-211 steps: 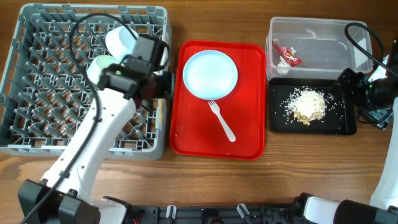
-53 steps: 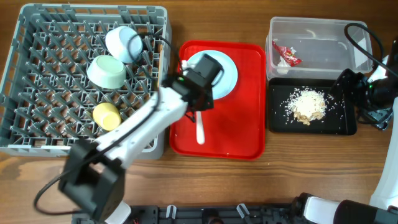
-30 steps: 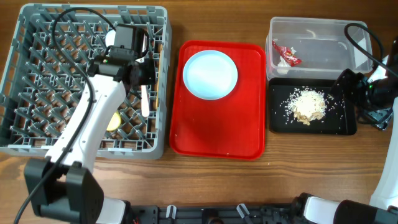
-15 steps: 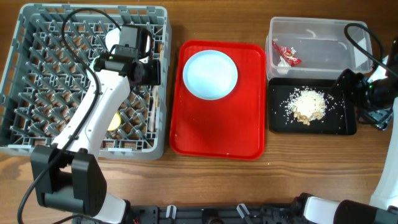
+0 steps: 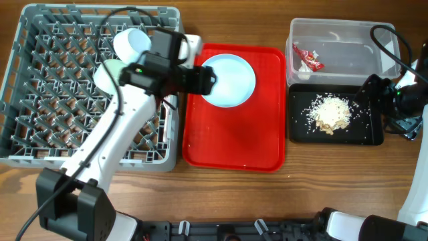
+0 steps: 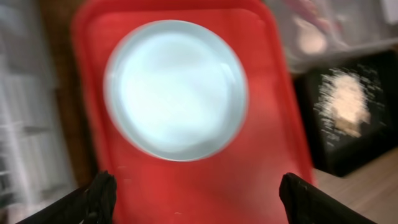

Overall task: Sort waste into correct bins and load items into the dishwasher rack
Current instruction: 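Reach the left gripper to the white plate rim and grasp it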

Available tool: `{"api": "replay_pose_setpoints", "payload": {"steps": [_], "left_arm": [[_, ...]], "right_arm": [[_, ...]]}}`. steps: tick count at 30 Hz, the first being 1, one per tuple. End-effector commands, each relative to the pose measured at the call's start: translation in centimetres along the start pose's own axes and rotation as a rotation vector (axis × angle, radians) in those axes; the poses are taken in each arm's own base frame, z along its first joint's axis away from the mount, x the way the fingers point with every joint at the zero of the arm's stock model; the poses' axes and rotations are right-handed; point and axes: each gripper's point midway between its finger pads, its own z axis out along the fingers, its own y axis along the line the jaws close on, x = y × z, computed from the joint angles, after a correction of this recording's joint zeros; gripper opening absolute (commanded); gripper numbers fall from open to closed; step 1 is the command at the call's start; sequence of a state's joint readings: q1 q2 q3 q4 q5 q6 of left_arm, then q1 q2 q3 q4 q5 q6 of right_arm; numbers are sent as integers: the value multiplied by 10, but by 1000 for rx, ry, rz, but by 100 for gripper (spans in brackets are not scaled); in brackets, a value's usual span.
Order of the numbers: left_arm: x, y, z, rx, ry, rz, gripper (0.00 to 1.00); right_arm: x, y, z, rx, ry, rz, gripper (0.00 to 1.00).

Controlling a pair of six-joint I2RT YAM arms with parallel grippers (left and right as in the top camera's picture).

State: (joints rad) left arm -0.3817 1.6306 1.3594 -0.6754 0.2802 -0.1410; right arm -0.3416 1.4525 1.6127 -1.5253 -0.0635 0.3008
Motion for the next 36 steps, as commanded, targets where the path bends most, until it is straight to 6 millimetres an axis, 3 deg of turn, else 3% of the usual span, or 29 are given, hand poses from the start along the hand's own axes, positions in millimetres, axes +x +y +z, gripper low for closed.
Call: {"api": "replay_pose_setpoints", "payload": {"steps": [1,5,7,12,18,25,33,36], "left_arm": [[-24,-41,-12,76,-79,25,82],[-37,-52,-1,28,-148,89,82],[-33,-60,13,25,-138,156,82],[4,-73,70,20,-5,258,87],[41,-55,124,-125,102,346,92],[66,-42,156,-207,167,404,89],[79,-31,170,-280,200,451,83],[88,-27,177,-295,226,459,74]], "right_arm": [[-1,3,-8,-20,-29,-14,100],[0,3,-8,-20,-27,-15,100],[0,3,-8,-20,-27,-15,100],[0,2,-8,-19,-25,-15,100],[0,3,-8,-20,-27,-15,100],[0,3,-8,-20,-27,-15,100],[0,3,-8,-20,-28,-15,100],[0,3,-8,-20,-28,-15,100]]}}
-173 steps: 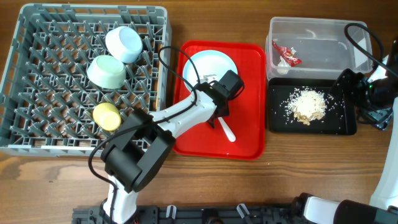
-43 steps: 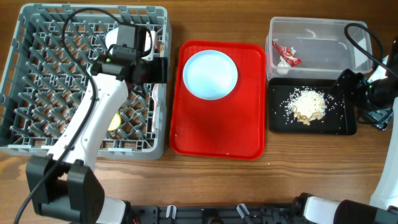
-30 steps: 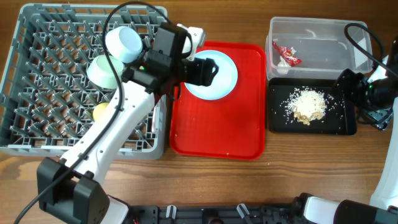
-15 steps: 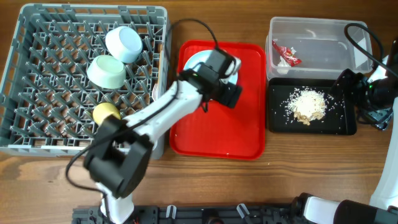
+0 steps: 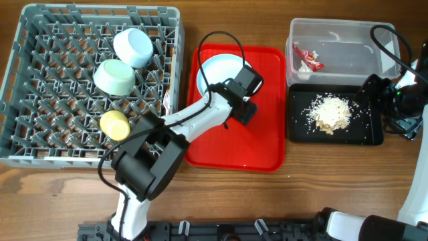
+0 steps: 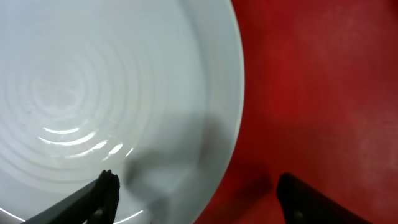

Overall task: Sort waste into correct bins and load items into the dishwasher rack
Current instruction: 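Reach the left gripper to the white plate rim and grasp it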

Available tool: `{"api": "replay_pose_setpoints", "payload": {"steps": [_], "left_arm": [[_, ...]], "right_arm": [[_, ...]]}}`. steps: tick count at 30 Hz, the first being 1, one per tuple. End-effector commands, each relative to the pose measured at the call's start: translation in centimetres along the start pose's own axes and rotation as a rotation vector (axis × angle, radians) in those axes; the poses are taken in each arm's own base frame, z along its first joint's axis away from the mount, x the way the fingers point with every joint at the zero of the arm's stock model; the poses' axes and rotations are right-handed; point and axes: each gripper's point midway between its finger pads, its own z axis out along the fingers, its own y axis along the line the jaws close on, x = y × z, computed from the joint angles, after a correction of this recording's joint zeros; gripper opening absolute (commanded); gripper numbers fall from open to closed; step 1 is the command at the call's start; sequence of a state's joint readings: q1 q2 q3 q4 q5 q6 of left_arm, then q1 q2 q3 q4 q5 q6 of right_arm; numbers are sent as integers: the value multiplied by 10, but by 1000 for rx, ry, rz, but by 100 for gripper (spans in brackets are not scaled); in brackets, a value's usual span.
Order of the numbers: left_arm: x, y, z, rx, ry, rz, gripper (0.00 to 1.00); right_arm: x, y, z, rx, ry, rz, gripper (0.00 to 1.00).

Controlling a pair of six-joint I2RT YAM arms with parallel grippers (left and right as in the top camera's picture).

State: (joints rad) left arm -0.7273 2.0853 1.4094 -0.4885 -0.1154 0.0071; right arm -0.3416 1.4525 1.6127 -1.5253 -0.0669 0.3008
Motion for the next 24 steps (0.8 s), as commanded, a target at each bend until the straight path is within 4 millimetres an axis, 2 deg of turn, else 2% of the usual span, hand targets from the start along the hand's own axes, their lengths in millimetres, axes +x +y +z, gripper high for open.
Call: {"api": "replay_pose_setpoints", "payload": {"steps": [1,3,7,10,15,17,24], "left_arm": [[7,0,13,-40,27,31,68],[8,-4,14,-38,30,40,60],[7,-9,12,-78,22,69,30],[7,-15,11,-85,16,84,25],[7,-20,10,-92,12,97,7],[6,-16,9,-112,11,97,4],[2,-4,2,-200,-7,103,4]], "right_arm": [[0,2,-8,-17,-28,-15,100],[0,2,-8,-17,-28,-15,100],[-1,2,-8,-17,-29,-15,100],[-1,2,-8,-17,-29,-15,100],[0,2,-8,-17,-28,-15,100],[0,2,-8,-16,-28,-15,100],[0,2,-8,-16,-26,-15,100]]}}
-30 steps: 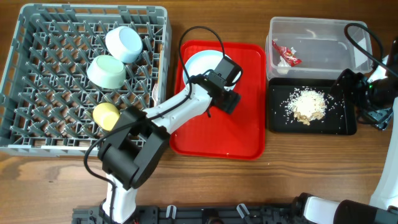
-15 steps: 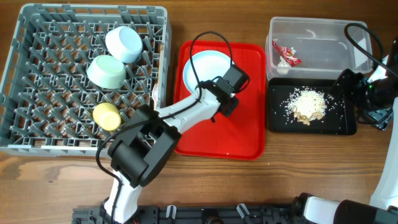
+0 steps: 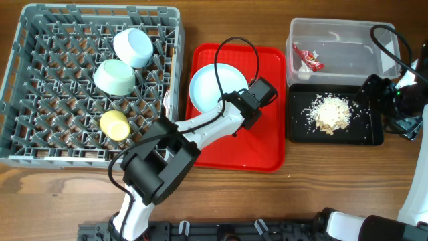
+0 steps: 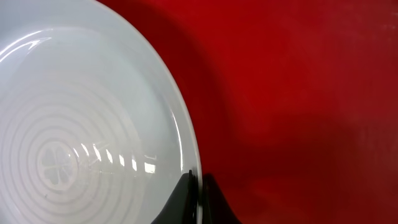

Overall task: Sort waste into correct bins and load items into the dishwasher rack
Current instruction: 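Reach the left gripper to the white plate rim and grasp it, then lift the white plate and stand it upright in the dish rack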

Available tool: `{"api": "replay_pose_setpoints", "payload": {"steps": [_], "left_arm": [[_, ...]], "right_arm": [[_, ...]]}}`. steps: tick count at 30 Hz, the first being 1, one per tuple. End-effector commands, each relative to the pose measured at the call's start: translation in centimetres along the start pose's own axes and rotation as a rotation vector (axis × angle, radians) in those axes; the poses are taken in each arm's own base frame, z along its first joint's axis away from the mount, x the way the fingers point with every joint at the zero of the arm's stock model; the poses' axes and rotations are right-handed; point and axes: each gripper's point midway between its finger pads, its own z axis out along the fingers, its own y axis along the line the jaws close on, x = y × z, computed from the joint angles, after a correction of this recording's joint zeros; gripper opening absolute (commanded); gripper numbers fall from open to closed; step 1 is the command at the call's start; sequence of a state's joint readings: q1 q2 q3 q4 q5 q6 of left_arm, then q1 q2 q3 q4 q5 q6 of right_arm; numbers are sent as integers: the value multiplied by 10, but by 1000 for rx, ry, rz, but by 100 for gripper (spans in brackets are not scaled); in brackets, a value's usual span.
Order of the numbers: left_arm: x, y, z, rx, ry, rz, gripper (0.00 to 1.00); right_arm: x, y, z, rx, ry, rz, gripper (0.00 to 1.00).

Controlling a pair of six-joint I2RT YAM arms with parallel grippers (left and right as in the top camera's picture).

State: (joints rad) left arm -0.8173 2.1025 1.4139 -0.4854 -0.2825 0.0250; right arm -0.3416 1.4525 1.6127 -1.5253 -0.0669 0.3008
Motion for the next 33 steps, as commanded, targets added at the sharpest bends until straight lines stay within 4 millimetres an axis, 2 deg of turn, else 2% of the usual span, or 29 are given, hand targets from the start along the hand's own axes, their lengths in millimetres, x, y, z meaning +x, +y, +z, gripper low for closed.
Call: {"api": "replay_pose_setpoints", "payload": {"steps": [1,5,9,17,22,26,31,33], "left_arm": [[0,11,-1,-67,3,2,4],[-9,14,-19,-63,-28,-5,4],[-23,21,-47,-61,-84,-23,4],[-55,43,-119,-55,-249,-81,4],[-66,71,-157,-56,-334,-151,4],[-70,95,-181,25,-390,-259,4],[-69,123,-191,185,-417,-416,4],[-66,137,-192,301,-417,-501,4]], "right_arm": [[0,2,-8,-16,-25,-15,100],[0,2,-8,-16,-25,-15,100],[1,2,-8,-15,-24,-15,100],[1,2,-8,-14,-21,-15,100],[1,1,-8,-14,-22,-15,100],[1,1,-8,-14,-21,-15,100],[1,1,-8,-14,-22,-15,100],[1,1,-8,-14,-22,-15,100]]}}
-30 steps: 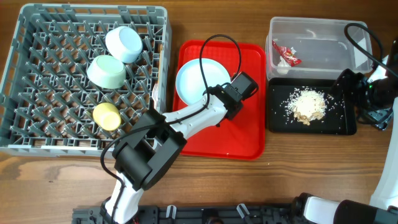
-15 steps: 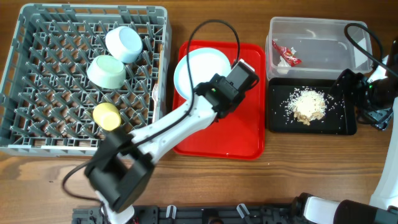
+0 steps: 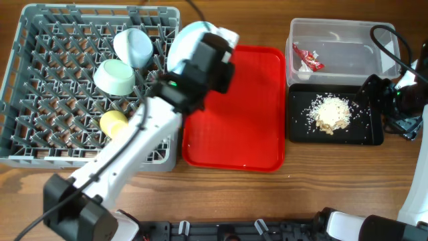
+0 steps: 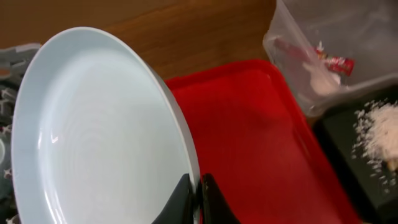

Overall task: Sort waste into correct bins and load items into the dishwasher rack
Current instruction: 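Lift the white plate and stand it upright in the dish rack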

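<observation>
A white plate [image 4: 93, 124] hangs tilted in the air, with my left gripper [image 4: 196, 186] shut on its right rim. In the overhead view the plate [image 3: 185, 39] sits above the gap between the grey dishwasher rack [image 3: 40, 94] and the red tray [image 3: 234, 127], partly hidden by the left wrist. The rack holds a white bowl [image 3: 132, 45], a pale green bowl [image 3: 114, 76] and a yellow cup [image 3: 114, 123]. My right gripper [image 3: 378, 88] rests at the far right by the bins; its jaws are too dark to read.
A clear bin [image 3: 348, 37] at the back right holds a red-and-white wrapper [image 3: 308, 59]. In front of it a black bin [image 3: 364, 134] holds a heap of rice [image 3: 330, 112]. A black cable loops over the clear bin's right end.
The plate was lying on the red tray with my left gripper pinching its right rim. Now it is lifted off, tilted, and further left and back, near the rack's right edge.
At first my left gripper hovered open above the plate on the tray. Then it was low over the plate's right edge, still open. Then it was shut on the rim with the plate on the tray. Now the plate is in the air beside the rack.
</observation>
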Available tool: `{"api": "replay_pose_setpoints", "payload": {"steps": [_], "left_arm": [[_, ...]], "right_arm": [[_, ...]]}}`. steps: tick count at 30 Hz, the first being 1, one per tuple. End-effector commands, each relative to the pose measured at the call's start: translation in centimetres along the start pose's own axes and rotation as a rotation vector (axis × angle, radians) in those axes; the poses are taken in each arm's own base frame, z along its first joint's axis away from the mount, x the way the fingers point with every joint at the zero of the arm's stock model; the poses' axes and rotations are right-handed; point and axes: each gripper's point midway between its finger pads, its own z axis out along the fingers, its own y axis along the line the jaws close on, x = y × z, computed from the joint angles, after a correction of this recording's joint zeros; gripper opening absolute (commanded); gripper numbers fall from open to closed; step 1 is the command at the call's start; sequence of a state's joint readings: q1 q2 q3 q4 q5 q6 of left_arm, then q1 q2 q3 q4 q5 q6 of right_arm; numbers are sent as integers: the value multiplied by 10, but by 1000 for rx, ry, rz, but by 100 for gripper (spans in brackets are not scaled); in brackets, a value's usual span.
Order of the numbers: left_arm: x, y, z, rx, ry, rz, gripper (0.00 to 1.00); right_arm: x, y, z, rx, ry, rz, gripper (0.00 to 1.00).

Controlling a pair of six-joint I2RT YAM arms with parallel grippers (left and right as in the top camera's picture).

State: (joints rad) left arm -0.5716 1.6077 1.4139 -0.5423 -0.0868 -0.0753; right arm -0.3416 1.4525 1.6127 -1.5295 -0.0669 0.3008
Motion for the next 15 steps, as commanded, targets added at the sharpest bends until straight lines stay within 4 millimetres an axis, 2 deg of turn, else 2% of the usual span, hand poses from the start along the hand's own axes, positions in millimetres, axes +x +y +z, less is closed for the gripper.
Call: {"api": "replay_pose_setpoints", "payload": {"steps": [1,5,10,15], "left_arm": [[-12,9,-14,218,3,-205,4],[-13,35,-15,313,20,-319,4],[-11,66,-13,343,31,-439,4],[-6,81,-8,372,49,-487,4]], "right_arm": [[0,2,-8,-15,-26,-15,100],[0,2,-8,-15,-26,-15,100],[0,2,-8,-15,-26,-15,100],[0,2,-8,-15,-25,-15,100]]}}
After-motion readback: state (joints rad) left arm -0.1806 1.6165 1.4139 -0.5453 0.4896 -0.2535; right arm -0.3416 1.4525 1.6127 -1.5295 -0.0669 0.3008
